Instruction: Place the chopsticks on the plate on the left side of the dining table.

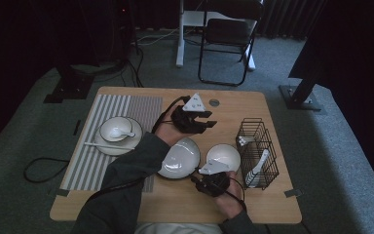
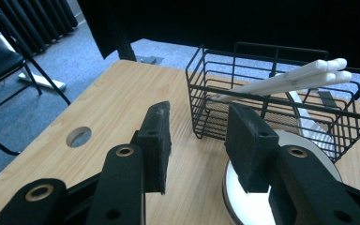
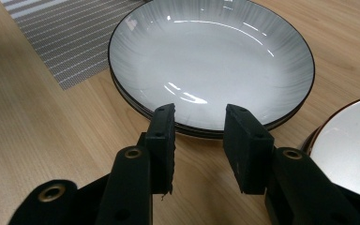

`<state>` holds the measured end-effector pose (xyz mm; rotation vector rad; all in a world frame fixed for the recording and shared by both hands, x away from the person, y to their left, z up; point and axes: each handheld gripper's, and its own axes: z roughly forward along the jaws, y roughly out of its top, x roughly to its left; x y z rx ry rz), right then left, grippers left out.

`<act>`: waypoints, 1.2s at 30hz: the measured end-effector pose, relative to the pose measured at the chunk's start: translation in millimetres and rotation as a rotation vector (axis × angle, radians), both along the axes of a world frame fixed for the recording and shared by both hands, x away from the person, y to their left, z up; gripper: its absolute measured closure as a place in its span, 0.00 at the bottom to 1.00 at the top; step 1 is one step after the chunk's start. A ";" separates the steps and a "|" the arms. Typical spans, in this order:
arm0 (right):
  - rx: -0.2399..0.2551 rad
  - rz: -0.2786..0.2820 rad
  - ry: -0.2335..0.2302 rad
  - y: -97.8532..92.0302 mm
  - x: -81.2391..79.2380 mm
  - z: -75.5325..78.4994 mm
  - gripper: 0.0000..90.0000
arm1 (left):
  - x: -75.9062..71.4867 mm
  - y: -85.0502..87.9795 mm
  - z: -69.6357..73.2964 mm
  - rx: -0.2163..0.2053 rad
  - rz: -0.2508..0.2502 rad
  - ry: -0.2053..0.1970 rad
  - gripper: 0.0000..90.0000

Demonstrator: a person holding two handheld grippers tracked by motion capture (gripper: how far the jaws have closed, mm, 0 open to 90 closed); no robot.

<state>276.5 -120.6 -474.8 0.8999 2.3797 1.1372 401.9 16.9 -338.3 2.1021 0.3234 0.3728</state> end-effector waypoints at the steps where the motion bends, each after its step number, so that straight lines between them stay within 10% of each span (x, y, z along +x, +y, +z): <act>1: -0.005 0.000 -0.006 0.4 -0.2 -0.1 0.71 | -0.2 -0.9 0.0 0.002 -0.001 0.000 0.68; 36: 0.030 -0.015 0.005 -6.6 -7.9 0.2 0.70 | -24.2 -50.6 -8.2 0.022 -0.135 0.009 0.68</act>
